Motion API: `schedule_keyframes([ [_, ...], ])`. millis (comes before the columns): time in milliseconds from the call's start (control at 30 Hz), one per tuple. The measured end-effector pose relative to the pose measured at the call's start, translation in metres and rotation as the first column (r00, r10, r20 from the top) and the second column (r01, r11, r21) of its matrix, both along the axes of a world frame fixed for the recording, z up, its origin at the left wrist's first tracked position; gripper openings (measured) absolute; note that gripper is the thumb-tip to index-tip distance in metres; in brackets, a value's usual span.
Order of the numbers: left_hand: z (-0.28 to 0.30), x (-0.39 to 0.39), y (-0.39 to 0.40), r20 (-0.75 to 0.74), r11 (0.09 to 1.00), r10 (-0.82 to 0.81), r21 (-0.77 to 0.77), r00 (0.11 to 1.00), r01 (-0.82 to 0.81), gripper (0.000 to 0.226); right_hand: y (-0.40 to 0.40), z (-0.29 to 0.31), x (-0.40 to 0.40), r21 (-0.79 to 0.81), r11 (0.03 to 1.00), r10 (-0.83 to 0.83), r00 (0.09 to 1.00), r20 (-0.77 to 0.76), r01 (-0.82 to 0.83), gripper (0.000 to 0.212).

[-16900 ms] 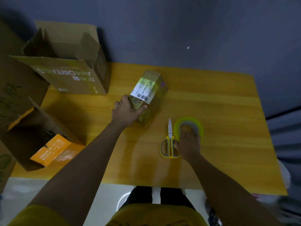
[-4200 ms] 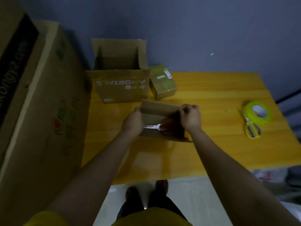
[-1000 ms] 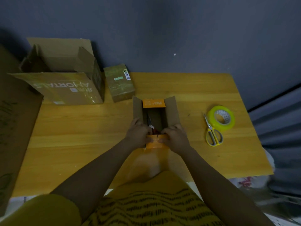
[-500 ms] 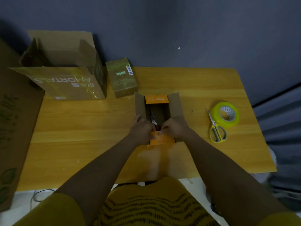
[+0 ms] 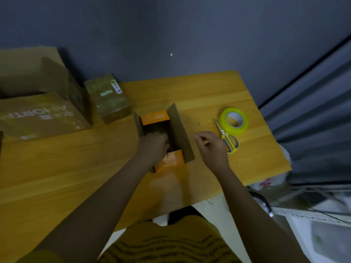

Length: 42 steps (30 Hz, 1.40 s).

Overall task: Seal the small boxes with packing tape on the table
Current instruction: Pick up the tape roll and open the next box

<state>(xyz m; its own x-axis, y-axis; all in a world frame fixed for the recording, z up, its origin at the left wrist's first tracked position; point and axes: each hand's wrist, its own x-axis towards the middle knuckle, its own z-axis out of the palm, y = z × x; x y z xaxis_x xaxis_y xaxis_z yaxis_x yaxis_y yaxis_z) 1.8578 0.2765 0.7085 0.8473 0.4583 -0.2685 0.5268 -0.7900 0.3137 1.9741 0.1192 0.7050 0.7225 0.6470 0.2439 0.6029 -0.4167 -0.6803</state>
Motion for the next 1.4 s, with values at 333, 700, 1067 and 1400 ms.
schedule_keyframes([
  [333,0.028,0.142,-0.054,0.19,0.986,-0.164,0.0,0.968,0.167,0.025,-0.062,-0.034,0.142,-0.29,0.941,-0.233,0.954,-0.187,0.173,0.019],
  [700,-0.029,0.248,-0.102,-0.171,0.965,0.154,-0.185,0.973,-0.185,0.035,-0.059,-0.087,0.254,-0.804,0.498,0.352,0.923,-0.155,-0.325,0.058],
  [1067,-0.095,0.274,-0.126,-0.295,0.682,0.347,-0.573,0.89,-0.455,0.032,-0.066,-0.095,0.267,-0.743,0.584,0.401,0.912,-0.087,-0.327,0.046],
  [1400,-0.086,0.25,-0.101,-0.304,0.52,0.554,-0.601,0.775,-0.608,0.012,-0.06,-0.09,0.258,-0.842,0.477,0.417,0.908,-0.034,-0.251,0.051],
])
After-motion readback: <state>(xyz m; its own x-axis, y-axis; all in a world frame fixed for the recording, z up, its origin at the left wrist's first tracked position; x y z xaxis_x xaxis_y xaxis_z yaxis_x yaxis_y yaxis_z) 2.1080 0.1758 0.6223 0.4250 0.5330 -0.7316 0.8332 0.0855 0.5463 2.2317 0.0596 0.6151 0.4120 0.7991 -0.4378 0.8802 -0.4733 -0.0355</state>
